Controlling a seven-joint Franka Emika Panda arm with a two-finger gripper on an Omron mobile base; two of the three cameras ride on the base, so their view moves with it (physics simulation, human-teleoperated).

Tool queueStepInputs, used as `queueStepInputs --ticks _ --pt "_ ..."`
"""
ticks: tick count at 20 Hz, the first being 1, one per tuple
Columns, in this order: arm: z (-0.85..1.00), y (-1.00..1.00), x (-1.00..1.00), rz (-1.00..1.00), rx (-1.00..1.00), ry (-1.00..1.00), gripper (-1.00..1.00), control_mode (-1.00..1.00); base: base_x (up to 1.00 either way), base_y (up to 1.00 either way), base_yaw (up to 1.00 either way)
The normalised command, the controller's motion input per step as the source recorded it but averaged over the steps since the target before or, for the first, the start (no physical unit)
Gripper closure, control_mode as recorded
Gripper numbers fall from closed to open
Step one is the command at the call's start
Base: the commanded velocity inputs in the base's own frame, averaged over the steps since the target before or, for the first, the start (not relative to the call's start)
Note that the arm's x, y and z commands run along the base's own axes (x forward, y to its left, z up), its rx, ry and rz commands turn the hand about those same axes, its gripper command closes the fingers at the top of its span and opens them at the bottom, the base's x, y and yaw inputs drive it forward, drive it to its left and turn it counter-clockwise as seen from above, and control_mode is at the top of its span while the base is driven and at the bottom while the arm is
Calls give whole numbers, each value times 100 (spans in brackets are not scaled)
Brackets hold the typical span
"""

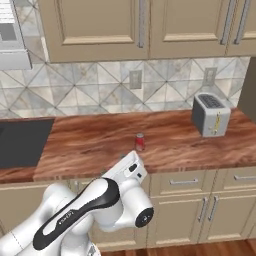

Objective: Move the drinks to the dining counter.

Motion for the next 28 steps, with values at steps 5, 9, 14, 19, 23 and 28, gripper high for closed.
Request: queueStepInputs --ticks 5,9,14,19,23,28 --pt "0 0 0 0 0 0 -100 100 42 -36 23" --pt "0 0 0 0 0 0 -100 100 34 -50 21" --pt "0 0 0 0 0 0 -100 100 30 -57 21" --pt "0 0 0 0 0 0 -100 100 38 -17 21" --pt "0 0 0 0 0 0 -100 100 50 -1 31" --pt "0 0 0 0 0 0 -100 100 48 -1 38"
